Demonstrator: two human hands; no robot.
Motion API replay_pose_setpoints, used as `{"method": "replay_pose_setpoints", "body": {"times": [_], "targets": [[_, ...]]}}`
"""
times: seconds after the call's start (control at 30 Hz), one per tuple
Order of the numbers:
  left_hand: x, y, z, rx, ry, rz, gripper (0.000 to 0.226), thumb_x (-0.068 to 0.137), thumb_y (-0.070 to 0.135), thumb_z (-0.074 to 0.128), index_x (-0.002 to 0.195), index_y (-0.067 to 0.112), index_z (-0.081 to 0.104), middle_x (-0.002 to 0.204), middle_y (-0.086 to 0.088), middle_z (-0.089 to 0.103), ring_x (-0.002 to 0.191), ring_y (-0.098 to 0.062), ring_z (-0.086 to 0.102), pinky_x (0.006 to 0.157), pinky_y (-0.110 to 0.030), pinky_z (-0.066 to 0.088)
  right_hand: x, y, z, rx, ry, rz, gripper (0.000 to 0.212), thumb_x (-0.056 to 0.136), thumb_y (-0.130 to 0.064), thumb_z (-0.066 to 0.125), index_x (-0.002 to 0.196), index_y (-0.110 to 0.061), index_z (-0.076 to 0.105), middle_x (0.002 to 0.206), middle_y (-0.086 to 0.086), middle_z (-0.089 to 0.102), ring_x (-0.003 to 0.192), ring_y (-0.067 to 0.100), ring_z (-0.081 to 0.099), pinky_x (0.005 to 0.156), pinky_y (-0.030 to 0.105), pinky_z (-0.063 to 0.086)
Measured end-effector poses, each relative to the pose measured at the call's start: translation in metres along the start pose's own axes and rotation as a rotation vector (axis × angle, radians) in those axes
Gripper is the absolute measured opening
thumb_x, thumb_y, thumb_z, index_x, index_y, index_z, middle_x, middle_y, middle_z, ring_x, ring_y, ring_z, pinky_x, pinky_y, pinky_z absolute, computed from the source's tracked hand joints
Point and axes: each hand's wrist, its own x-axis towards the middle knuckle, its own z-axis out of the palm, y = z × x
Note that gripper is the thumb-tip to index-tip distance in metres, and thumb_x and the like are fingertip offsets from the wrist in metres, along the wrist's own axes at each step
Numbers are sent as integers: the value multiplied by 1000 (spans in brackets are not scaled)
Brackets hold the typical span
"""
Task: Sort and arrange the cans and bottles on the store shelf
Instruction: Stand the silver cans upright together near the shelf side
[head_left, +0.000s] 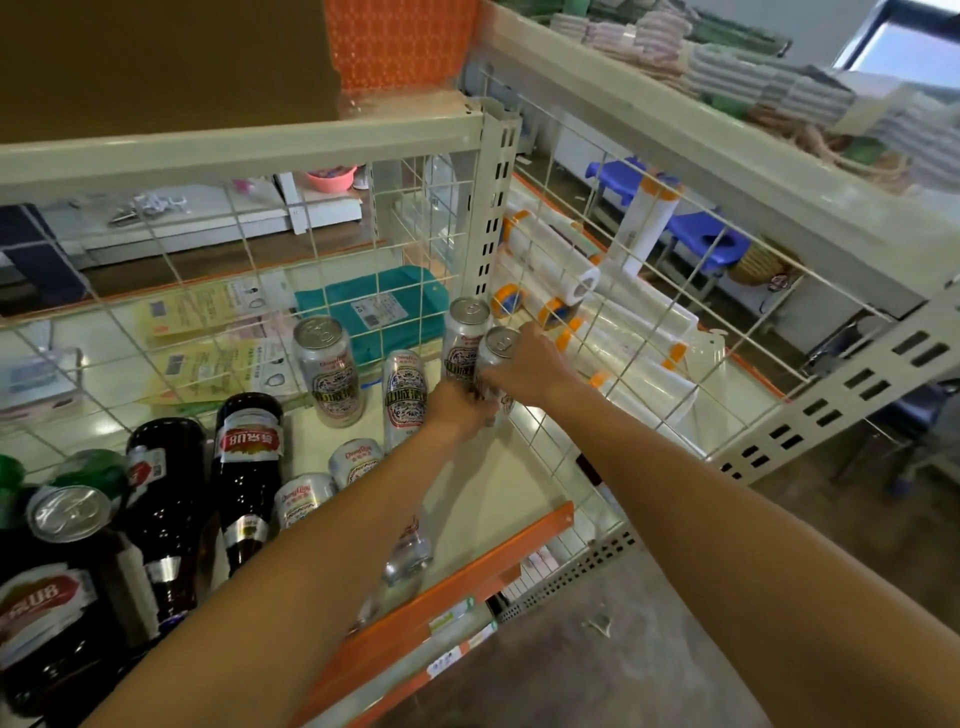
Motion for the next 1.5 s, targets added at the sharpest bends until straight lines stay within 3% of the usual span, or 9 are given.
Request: {"method": "replay_pose_setpoints", "body": {"times": [0.1,0.27,0.37,0.53,0.63,0.9,1.1,1.3,1.5], "targets": [[-2,9,-22,81,55,56,6,84,16,70,83,10,71,82,-10,72,77,-27,69,72,-37,58,-11,-7,-15,-175,96,-96,74,84,-56,61,139,-12,40,126,11,55,112,31,58,87,41,51],[-10,11,-65,312,177,128,14,85,11,67,97,14,73,99,1,69,94,-21,63,82,-32,51,-22,-42,-23,-302,333,-369,34,98,-32,51,125,-11,57,122,11,60,110,29,58,83,38,49],[-18,2,-79,527,175,142,13,85,11,65,75,18,60,80,-2,63,82,-25,63,64,-31,45,-20,-65,-5,-280,235,-401,26,97,-24,50,115,-9,60,114,13,63,103,33,61,83,44,54],[-26,-18,-91,793,115,148,16,85,28,69,90,13,67,89,-8,67,83,-26,66,64,-32,49,-5,-84,34,-265,-73,-253,23,93,-27,55,103,-7,63,105,14,66,86,27,58,70,34,46],[-24,-33,-89,912,105,164,24,90,40,60,93,17,69,92,-5,69,86,-25,65,70,-32,46,5,-88,61,-209,-179,-201,32,94,-29,53,111,-4,64,114,17,65,101,32,62,82,36,51],[-13,-40,-85,953,139,152,32,88,47,61,104,19,68,102,-3,69,100,-27,64,92,-41,47,31,-94,109,-94,-251,66,38,88,-40,66,113,-12,60,117,13,65,104,29,64,90,36,53],[-15,-39,-100,802,55,106,35,81,49,70,99,19,65,84,2,60,88,-21,61,80,-35,48,34,-98,116,87,-216,170,60,79,-43,74,121,-7,53,113,11,65,91,27,64,76,32,52],[-15,-45,-111,614,6,57,19,76,28,78,80,16,64,80,-2,69,69,-16,64,59,-27,49,20,-108,89,-8,-238,31,88,73,-45,77,139,-7,34,120,11,59,106,31,61,88,43,55],[-21,-45,-108,555,-41,76,40,71,31,85,104,12,69,90,-4,71,72,-13,64,65,-27,50,-12,-101,49,-103,-193,-160,75,66,-51,74,125,-12,47,105,-1,57,102,24,61,86,43,55]]}}
